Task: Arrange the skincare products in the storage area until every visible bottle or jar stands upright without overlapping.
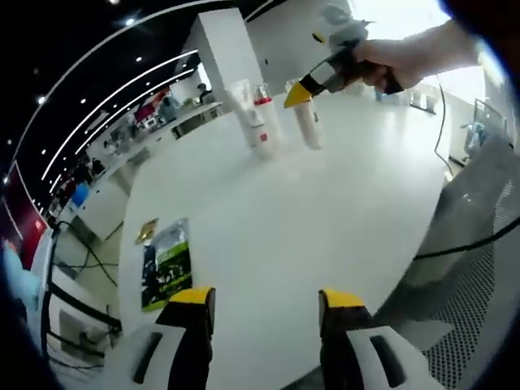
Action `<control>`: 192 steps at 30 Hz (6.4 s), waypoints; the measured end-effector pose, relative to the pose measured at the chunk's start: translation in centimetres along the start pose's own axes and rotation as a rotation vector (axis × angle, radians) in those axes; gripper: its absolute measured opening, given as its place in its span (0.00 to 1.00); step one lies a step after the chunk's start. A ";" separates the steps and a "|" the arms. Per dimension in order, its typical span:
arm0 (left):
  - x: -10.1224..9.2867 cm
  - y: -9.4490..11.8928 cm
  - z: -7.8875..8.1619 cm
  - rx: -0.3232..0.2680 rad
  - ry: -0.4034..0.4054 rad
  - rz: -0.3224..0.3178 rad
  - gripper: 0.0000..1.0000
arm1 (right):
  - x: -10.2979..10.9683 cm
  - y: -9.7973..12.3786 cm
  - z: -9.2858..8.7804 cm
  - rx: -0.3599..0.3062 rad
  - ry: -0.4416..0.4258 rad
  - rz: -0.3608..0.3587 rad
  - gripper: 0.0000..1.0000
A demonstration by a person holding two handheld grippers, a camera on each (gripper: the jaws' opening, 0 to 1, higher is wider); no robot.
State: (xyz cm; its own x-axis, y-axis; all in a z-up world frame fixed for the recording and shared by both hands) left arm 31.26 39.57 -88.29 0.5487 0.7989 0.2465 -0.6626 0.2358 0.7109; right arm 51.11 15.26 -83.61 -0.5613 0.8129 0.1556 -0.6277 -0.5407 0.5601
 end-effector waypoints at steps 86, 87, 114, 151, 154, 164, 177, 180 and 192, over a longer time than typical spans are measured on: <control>0.1 -0.3 -1.5 0.068 0.025 -0.016 0.33 | -6.0 -6.5 -1.6 0.154 0.300 -0.129 0.18; 0.1 -0.3 -1.5 0.069 0.024 -0.016 0.33 | -6.0 -6.4 -1.7 0.154 0.290 -0.126 0.20; 11.6 -3.2 1.3 -0.032 0.513 0.009 0.52 | 3.5 9.4 -10.0 -0.016 0.014 0.046 0.32; 18.1 -11.6 0.0 0.280 0.475 0.020 0.65 | 4.9 12.8 -10.7 -0.036 0.106 -0.019 0.30; 17.7 -11.6 0.2 0.262 0.451 0.001 0.53 | 5.0 12.8 -10.7 -0.035 0.121 -0.022 0.30; 16.4 -11.4 0.7 0.251 0.428 -0.028 0.07 | 5.2 12.7 -10.8 -0.030 0.159 -0.021 0.30; 8.7 -8.3 6.3 0.085 0.572 -0.308 0.05 | 5.4 13.2 -10.3 -0.069 0.009 0.046 0.33; 4.6 -6.1 8.7 0.000 0.596 -0.406 0.05 | 5.5 13.5 -9.4 -0.115 -0.106 0.110 0.37; -4.9 -0.8 12.8 -0.139 0.701 -0.571 0.05 | 9.7 11.3 -4.5 -0.143 -0.620 0.510 0.58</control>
State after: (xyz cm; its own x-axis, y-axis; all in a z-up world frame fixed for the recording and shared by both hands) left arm 35.61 28.37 -81.69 0.4071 0.6826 -0.6069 -0.4657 0.7267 0.5050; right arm 36.12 16.07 -79.47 -0.4225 0.4092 0.8087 -0.4622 -0.8648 0.1961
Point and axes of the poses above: the point that each gripper's makers call its tool centre point, and the gripper's own axes: y roughly backward along the fingers, x roughly to its left, z roughly out of its top, the point moved 7 cm from there along y, roughly backward along the fingers, and after that the axes turned 1 degree about -y, right-handed, at the moved point
